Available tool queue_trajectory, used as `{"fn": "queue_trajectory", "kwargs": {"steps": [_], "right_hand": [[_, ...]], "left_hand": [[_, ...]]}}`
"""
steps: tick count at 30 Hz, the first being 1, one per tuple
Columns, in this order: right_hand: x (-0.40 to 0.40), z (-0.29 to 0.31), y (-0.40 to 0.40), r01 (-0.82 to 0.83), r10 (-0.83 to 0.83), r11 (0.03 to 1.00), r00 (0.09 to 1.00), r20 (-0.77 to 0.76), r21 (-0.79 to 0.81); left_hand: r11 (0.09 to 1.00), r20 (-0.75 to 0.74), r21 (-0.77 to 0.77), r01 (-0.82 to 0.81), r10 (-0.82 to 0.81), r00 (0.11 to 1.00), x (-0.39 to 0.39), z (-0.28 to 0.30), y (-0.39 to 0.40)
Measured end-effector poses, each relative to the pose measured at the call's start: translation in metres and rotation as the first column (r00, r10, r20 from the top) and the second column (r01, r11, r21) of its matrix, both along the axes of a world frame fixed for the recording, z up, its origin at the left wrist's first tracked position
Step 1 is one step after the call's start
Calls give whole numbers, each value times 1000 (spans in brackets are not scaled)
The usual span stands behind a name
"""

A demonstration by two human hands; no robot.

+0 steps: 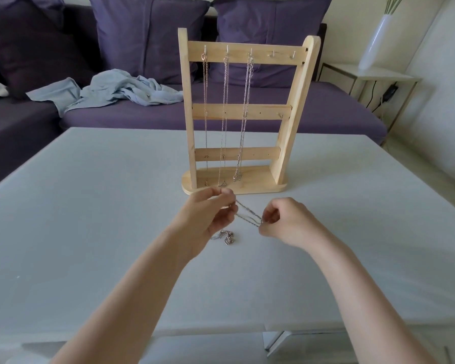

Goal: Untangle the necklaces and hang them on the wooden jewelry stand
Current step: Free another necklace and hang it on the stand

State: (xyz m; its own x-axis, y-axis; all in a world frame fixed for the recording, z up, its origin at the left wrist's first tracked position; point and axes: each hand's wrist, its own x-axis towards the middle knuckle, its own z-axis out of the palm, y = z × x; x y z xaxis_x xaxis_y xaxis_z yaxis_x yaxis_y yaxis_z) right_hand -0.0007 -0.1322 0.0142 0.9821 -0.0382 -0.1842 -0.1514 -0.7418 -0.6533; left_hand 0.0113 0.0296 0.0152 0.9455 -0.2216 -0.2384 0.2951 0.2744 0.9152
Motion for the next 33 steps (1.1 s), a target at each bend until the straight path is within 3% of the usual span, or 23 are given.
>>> {"fn": "queue_trajectory", "kwargs": {"steps": [2,5,7,10,12,14,16,19,21,23,24,26,28,33], "right_hand": [[0,-6,1,13,-12,1000,999,31,-28],[2,-6,1,33,-36,999,996,86,33],[3,-3,-1,110,-151,955,980,132,277],[3,4,1,163,-267,722,962,52,672],[0,8,7,166,-256,572,967,-18,803],[0,10,10,178,-245,494,968,-60,851],[0,11,10,190,-246,528,967,-65,828],[-1,11,8,178,-188,599,979,-79,781],[-2,11,5,143,-113,674,990,-89,725],[-4,11,3,60,-10,764,997,-82,643],[-5,11,4,23,34,801,996,-83,599],[-5,11,4,30,23,838,996,-91,545],[-4,9,1,139,-95,798,990,-106,587],[2,9,-7,337,-422,474,898,-126,814]], "left_hand": [[996,21,84,-6,4,1000,0,0,-2],[922,98,386,19,-61,993,1,-3,-2],[827,121,558,72,-167,978,1,-5,-3],[766,91,630,129,-238,967,-3,-7,-8],[761,96,637,119,-232,968,-4,-8,-12],[766,81,631,125,-225,971,-4,-9,-15],[808,43,577,122,-179,983,-4,-8,-15],[930,-3,368,25,-26,1000,-1,-5,-10],[993,-78,97,-73,81,994,4,0,-5],[973,-204,-200,-116,74,976,8,5,-1],[955,-239,-277,-107,39,970,9,7,0],[967,-231,-250,-49,-11,973,10,9,1],[993,-174,-118,-7,-14,985,10,10,3],[976,-99,212,57,-37,994,2,5,3]]}}
